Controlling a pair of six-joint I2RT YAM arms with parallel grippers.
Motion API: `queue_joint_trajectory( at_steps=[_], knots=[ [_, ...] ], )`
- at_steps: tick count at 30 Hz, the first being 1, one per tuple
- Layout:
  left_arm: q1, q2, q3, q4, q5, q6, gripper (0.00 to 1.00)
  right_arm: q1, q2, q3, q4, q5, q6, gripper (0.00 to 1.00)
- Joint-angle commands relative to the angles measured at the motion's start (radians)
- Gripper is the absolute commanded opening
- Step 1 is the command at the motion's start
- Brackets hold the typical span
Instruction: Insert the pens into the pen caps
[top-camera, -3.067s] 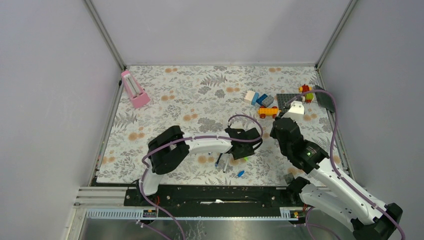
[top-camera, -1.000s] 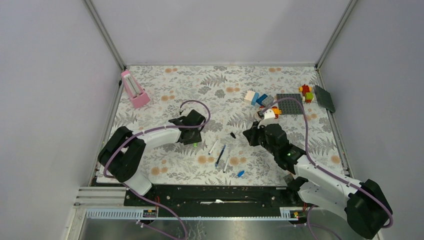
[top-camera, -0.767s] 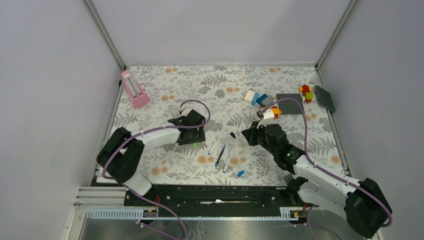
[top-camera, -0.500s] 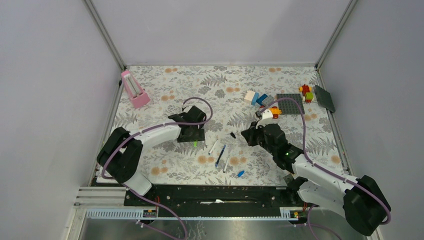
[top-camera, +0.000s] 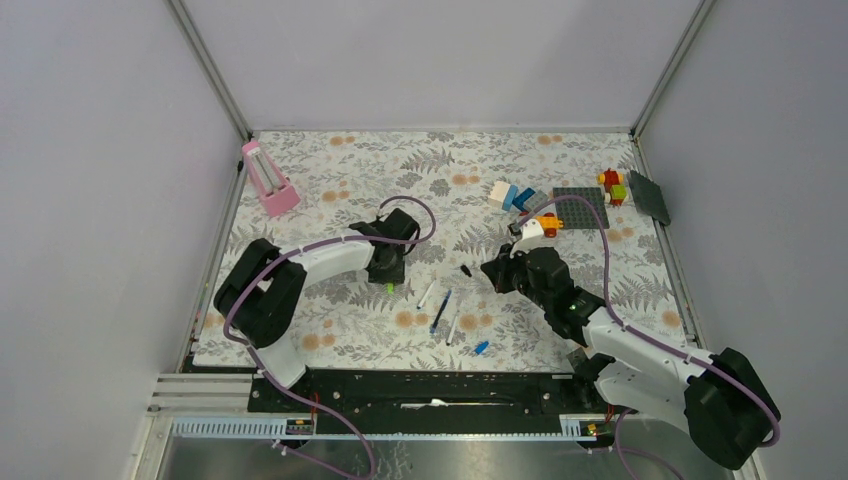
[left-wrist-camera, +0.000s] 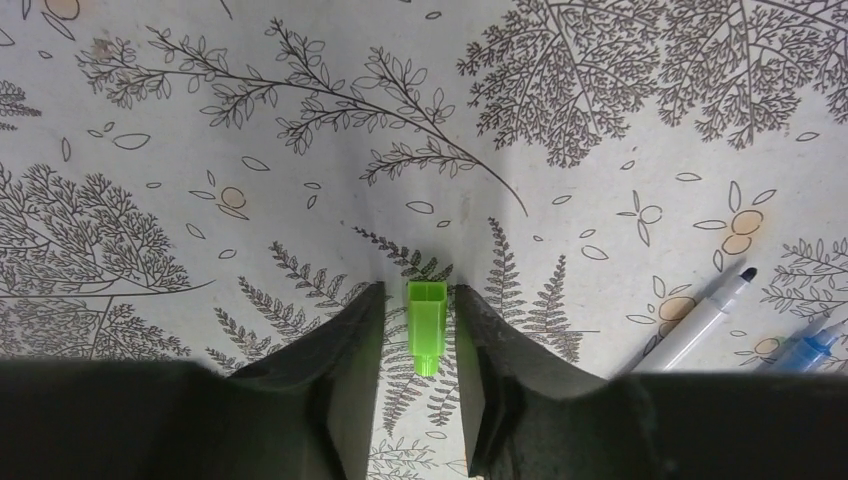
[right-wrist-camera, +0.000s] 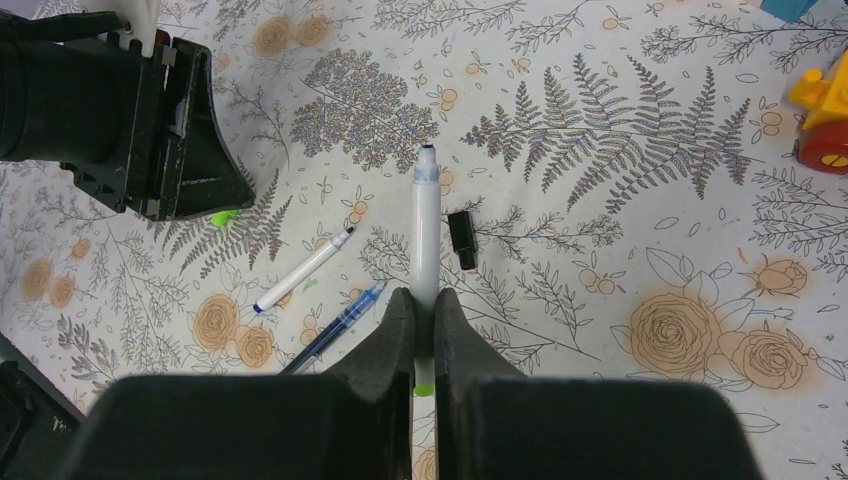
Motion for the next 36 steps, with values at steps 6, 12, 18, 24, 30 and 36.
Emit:
queue_joint_trajectory(
  at_steps=[6,12,18,24,30,36],
  knots=[
    [0.005,0.021,0.003,-0.006,0.006,-0.089,0.24,-0.006,0.016,0.026,0.046,-0.015,-0.016,0.00],
    [0.010,0.029,0.000,-0.020,-0.004,-0.138,0.17,-0.008,0.011,0.021,0.048,-0.015,-0.014,0.00],
    [0.012,0.013,-0.010,-0.020,-0.002,-0.148,0.42,-0.008,0.015,0.024,0.047,-0.014,-0.013,0.00],
    [0.012,-0.007,-0.010,-0.018,0.005,-0.103,0.49,-0.009,0.015,0.024,0.047,-0.016,-0.013,0.00],
    [0.011,-0.003,-0.004,-0.033,0.020,-0.088,0.46,-0.009,0.018,0.025,0.047,-0.015,-0.013,0.00],
    [0.006,-0.004,-0.009,-0.038,0.031,-0.092,0.40,-0.010,0.022,0.026,0.046,-0.016,-0.012,0.00]
  ],
)
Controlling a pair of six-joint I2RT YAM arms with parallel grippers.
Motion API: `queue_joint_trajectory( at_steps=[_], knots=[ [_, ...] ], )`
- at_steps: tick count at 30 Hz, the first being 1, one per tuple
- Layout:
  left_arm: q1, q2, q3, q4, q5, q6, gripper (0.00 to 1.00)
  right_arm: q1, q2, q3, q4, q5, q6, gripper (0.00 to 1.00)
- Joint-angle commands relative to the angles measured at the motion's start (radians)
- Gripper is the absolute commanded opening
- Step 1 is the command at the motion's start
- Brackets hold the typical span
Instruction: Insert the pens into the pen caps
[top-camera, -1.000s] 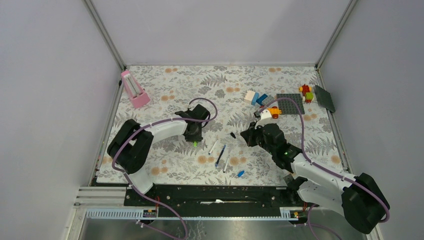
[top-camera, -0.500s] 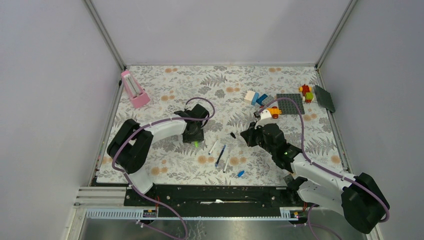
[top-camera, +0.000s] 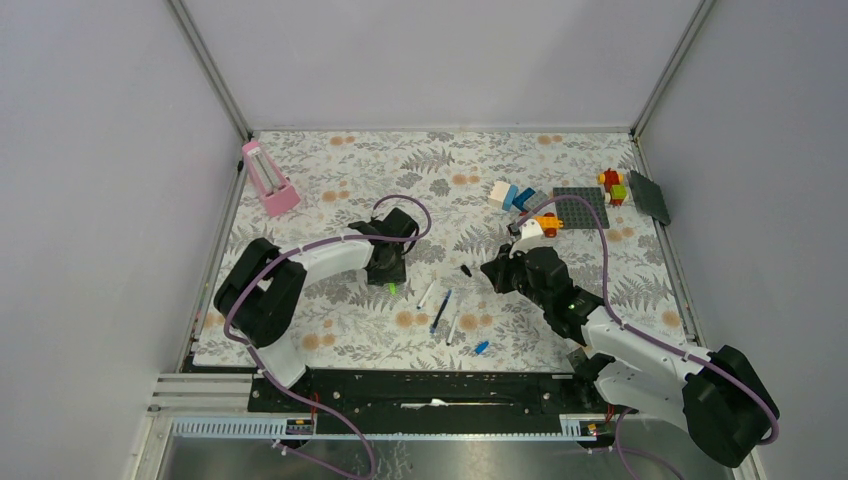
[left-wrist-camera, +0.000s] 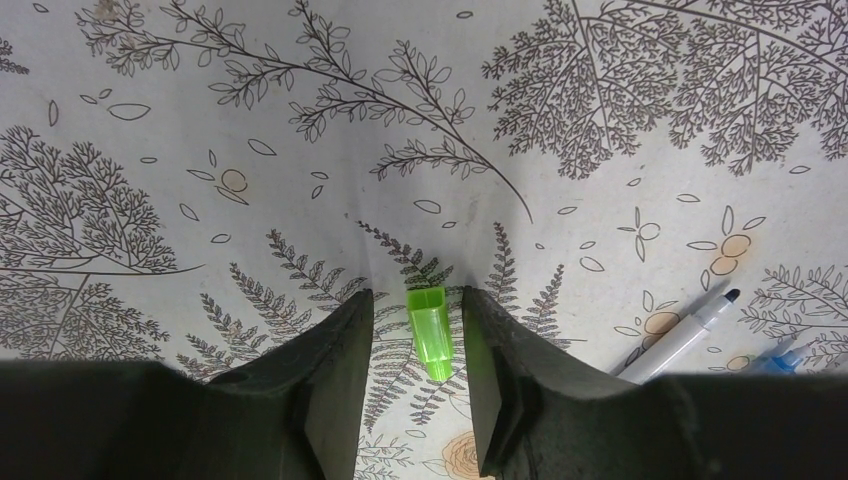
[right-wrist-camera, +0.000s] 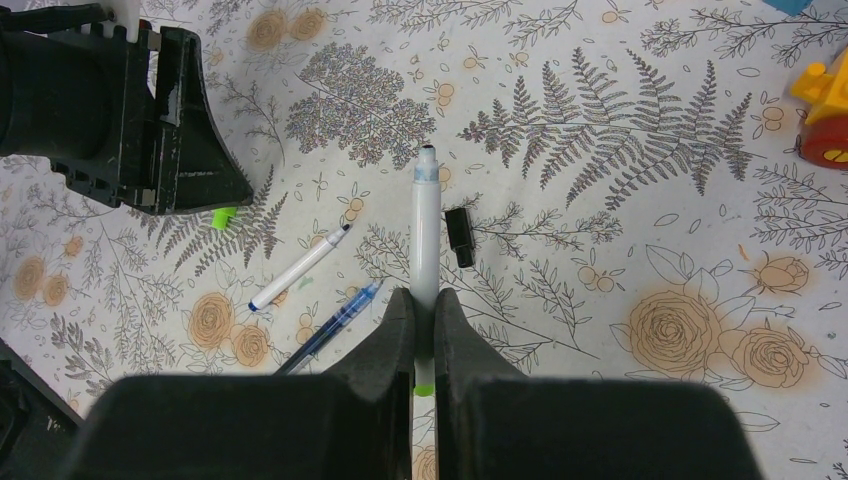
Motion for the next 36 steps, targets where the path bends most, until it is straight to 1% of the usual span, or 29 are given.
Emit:
queue_joint_trajectory(
  at_steps=[1,7,11,20,22,23,25,27,30,33,36],
  knots=[
    [-0.005,-0.009,-0.011,-0.029,0.023,0.011,0.40,-0.009,0.006,0.027,0.040,-0.017,-0.010,0.00],
    [-0.016,-0.014,-0.009,-0.035,0.036,-0.004,0.39,-0.011,0.015,0.032,0.040,-0.019,-0.010,0.00],
    [-0.022,-0.009,-0.006,-0.035,0.033,-0.013,0.34,-0.012,0.014,0.031,0.039,-0.019,-0.009,0.00],
    [-0.026,-0.003,-0.009,-0.036,0.026,-0.023,0.30,-0.013,0.012,0.030,0.038,-0.020,-0.010,0.00],
    [-0.027,0.003,-0.011,-0.035,0.023,-0.026,0.24,-0.013,0.013,0.030,0.039,-0.019,-0.010,0.00],
    [-0.027,0.007,-0.012,-0.034,0.019,-0.026,0.18,-0.013,0.011,0.030,0.038,-0.019,-0.010,0.00],
    [-0.027,0.011,-0.018,-0.028,0.007,-0.029,0.00,-0.013,0.012,0.030,0.039,-0.021,-0.009,0.00],
    [-0.027,0.000,-0.029,-0.015,-0.007,-0.030,0.00,-0.013,0.012,0.030,0.039,-0.020,-0.010,0.00],
    [-0.027,-0.052,-0.043,0.010,-0.027,-0.023,0.00,-0.016,0.003,0.025,0.040,-0.023,-0.009,0.00],
    [-0.027,-0.169,-0.080,0.075,-0.039,-0.009,0.00,-0.030,-0.010,0.011,0.056,-0.077,-0.016,0.00],
    [-0.019,-0.318,-0.175,0.192,-0.062,-0.009,0.00,-0.044,0.028,0.039,0.051,-0.152,-0.031,0.00]
  ],
)
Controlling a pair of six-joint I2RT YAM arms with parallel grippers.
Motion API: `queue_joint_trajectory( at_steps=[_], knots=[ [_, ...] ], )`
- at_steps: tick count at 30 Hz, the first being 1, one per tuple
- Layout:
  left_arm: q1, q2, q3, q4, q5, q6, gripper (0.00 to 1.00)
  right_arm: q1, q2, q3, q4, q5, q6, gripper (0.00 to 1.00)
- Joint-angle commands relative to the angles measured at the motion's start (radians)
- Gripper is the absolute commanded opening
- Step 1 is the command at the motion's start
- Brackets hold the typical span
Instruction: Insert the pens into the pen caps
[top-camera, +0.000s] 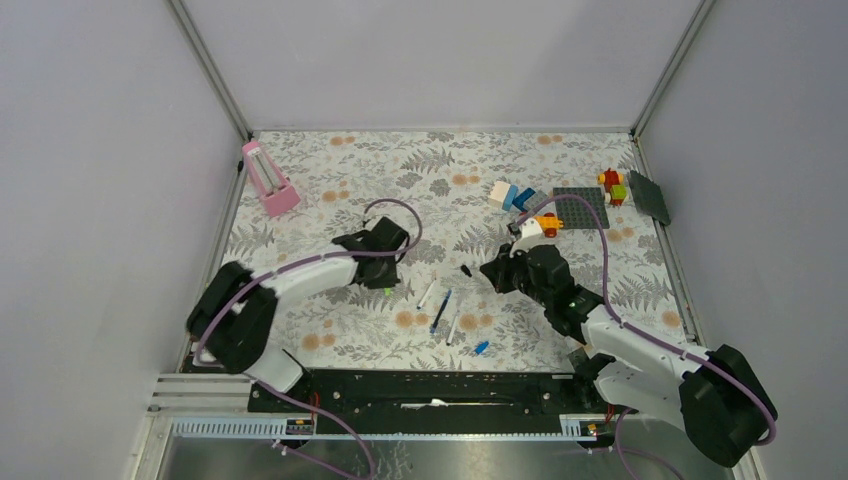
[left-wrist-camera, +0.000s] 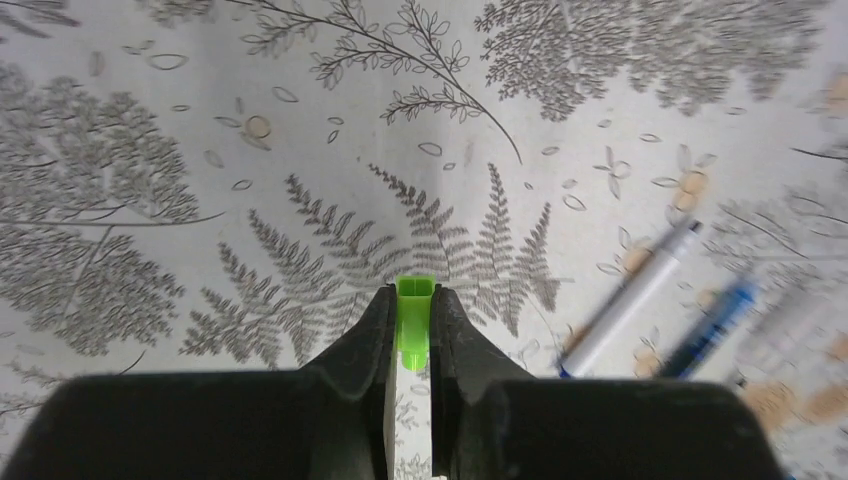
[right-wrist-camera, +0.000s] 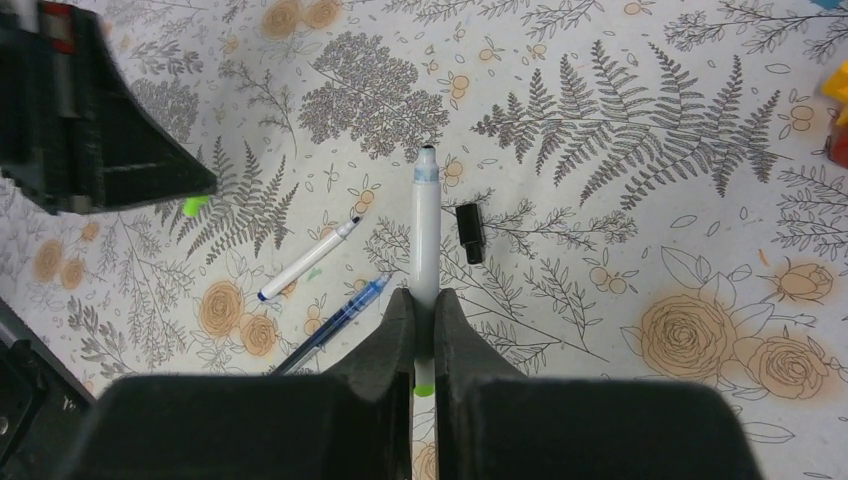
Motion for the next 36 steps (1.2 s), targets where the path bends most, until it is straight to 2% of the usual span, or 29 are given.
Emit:
queue_joint_trajectory(
  at_steps=[1,6,8,10,14,21,25,30,36],
  knots=[
    [0.013,-0.237,-0.102,0.183,-0.050,0.011,0.00,-0.023,0.035,0.057,0.033,-0.114,-0.036,0.00],
    [0.044,-0.489,-0.243,0.440,-0.076,-0.017,0.00,-0.014,0.053,0.087,0.069,-0.153,-0.011,0.00],
    [0.051,-0.602,-0.326,0.581,-0.082,-0.025,0.00,0.008,0.080,0.137,0.053,-0.135,-0.001,0.00],
    [0.065,-0.682,-0.366,0.649,-0.062,-0.023,0.00,0.057,0.120,0.203,0.018,-0.097,-0.013,0.00],
    [0.106,-0.727,-0.326,0.629,0.004,-0.011,0.00,0.132,0.189,0.302,0.010,-0.072,-0.010,0.00],
    [0.312,-0.743,-0.304,0.693,0.328,-0.121,0.00,0.198,0.284,0.435,0.011,-0.068,0.048,0.00],
    [0.388,-0.747,-0.273,0.712,0.445,-0.130,0.00,0.223,0.320,0.510,-0.028,-0.078,0.047,0.00],
    [0.390,-0.743,-0.211,0.681,0.474,-0.113,0.00,0.231,0.347,0.566,-0.045,-0.110,0.061,0.00],
    [0.325,-0.767,-0.127,0.557,0.364,-0.033,0.00,0.236,0.369,0.613,-0.069,-0.137,0.067,0.00]
  ],
)
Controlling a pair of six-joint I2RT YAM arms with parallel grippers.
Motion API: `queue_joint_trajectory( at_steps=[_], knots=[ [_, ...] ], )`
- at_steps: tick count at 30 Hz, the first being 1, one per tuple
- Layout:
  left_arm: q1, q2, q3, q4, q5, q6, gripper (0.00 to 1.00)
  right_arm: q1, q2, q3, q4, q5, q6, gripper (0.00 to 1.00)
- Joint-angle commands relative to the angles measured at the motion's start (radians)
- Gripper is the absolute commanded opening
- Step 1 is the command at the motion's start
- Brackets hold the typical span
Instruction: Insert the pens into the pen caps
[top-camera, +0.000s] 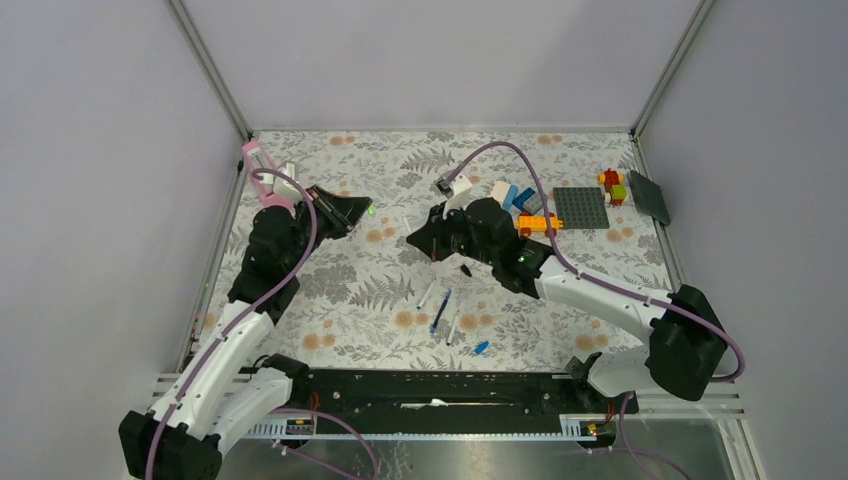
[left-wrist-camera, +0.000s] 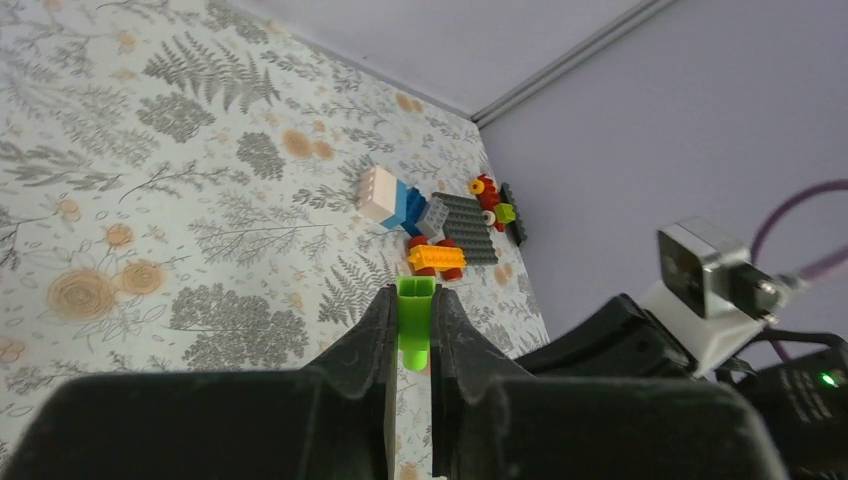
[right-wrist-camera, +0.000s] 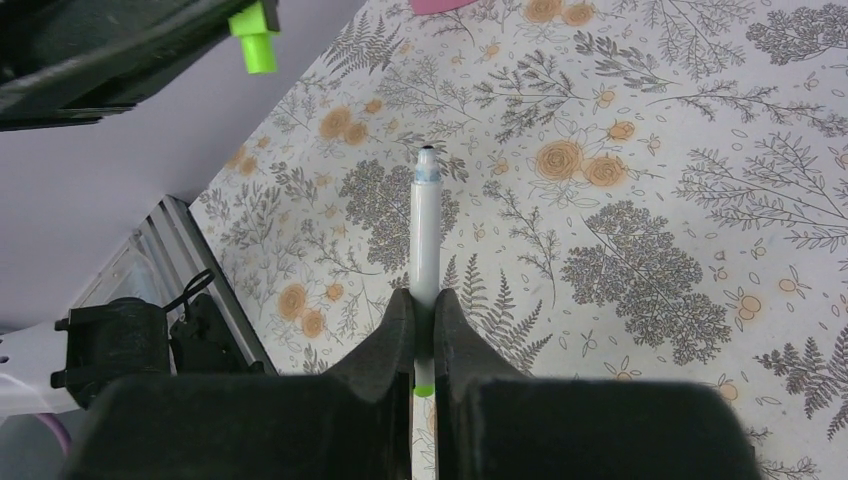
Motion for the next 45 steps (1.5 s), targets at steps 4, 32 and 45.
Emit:
queue_joint_trajectory(
  at_steps=[4,32,45],
  knots=[
    [-0.083,-0.032,0.081,-0.055,-0.087,0.072,0.00,0.032,0.022,0.071,-0.010,-0.062,0.016,0.00],
    [-0.105,-0.105,0.035,-0.011,0.002,0.042,0.00,0.106,-0.046,0.016,0.130,-0.046,0.048,0.00],
    [-0.105,-0.099,0.015,0.002,0.046,0.010,0.00,0.106,-0.040,0.023,0.141,-0.025,0.056,0.00]
  ],
)
